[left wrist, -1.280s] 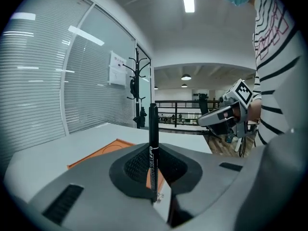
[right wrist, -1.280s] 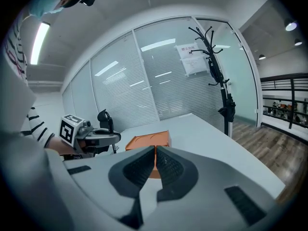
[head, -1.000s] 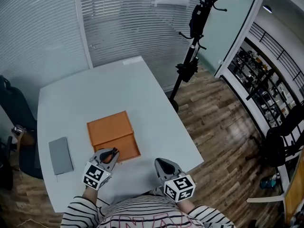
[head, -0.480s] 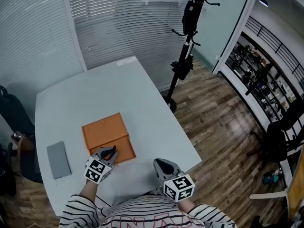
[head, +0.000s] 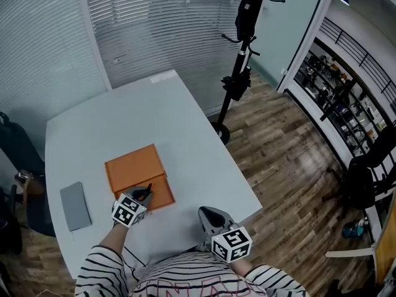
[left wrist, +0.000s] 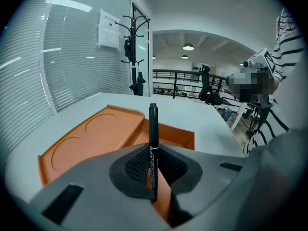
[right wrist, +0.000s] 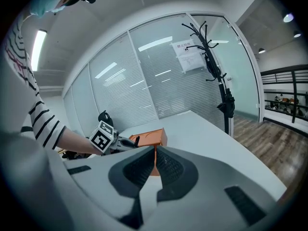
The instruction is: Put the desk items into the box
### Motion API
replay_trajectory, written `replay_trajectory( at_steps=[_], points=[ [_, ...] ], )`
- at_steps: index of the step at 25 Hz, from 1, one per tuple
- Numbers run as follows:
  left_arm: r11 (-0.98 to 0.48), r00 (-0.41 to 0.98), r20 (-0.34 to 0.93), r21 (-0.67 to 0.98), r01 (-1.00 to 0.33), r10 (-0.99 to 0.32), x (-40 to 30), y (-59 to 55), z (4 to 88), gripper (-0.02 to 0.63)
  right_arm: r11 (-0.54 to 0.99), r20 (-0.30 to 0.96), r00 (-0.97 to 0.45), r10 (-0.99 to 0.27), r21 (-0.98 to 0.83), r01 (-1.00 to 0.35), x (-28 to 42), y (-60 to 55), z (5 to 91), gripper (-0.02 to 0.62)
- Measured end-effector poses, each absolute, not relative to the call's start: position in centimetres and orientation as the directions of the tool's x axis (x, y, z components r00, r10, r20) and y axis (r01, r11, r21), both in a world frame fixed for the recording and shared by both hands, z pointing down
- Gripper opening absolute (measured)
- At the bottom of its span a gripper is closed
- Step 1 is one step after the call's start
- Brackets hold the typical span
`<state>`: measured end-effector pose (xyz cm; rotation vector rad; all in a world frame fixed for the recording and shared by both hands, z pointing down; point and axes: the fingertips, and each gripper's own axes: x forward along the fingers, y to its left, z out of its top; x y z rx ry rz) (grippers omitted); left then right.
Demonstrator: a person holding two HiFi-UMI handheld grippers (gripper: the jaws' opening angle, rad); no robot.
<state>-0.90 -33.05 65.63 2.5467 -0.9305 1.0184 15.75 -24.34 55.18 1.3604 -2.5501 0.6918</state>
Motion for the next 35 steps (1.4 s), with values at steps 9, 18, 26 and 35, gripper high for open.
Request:
replay_trajectory(
  at_steps=[9,18,26,35],
  points=[
    [-0.781,0.517,0.754,0.007,-0.624,-0.407,0.0,-33.8,67.6,0.043,0.496,0.366,-0.587,-0.722,-0.318,-0.808,15.5,-23.8,55.5,0.028],
    [-0.756,0.435,0.817,-0.003,-0.654,-0.379,0.0,-35.0,69.5,0.044,0.495,0.367,-0.587,-0.721,-0.320,-0.808,16.2,-23.7,55.7,0.028],
    [-0.749,0.371,0.860,-0.019,-0.662,-0.350,0.4,-35.8,71.2,0.043,0.492,0.373,-0.586,-0.719,-0.322,-0.809,17.1,-23.8,55.9,0.028],
    [-0.736,0.301,0.891,-0.054,-0.674,-0.341,0.1,-36.1,71.9,0.043,0.487,0.380,-0.581,-0.720,-0.320,-0.813,18.5,-24.0,56.1,0.028]
  ],
)
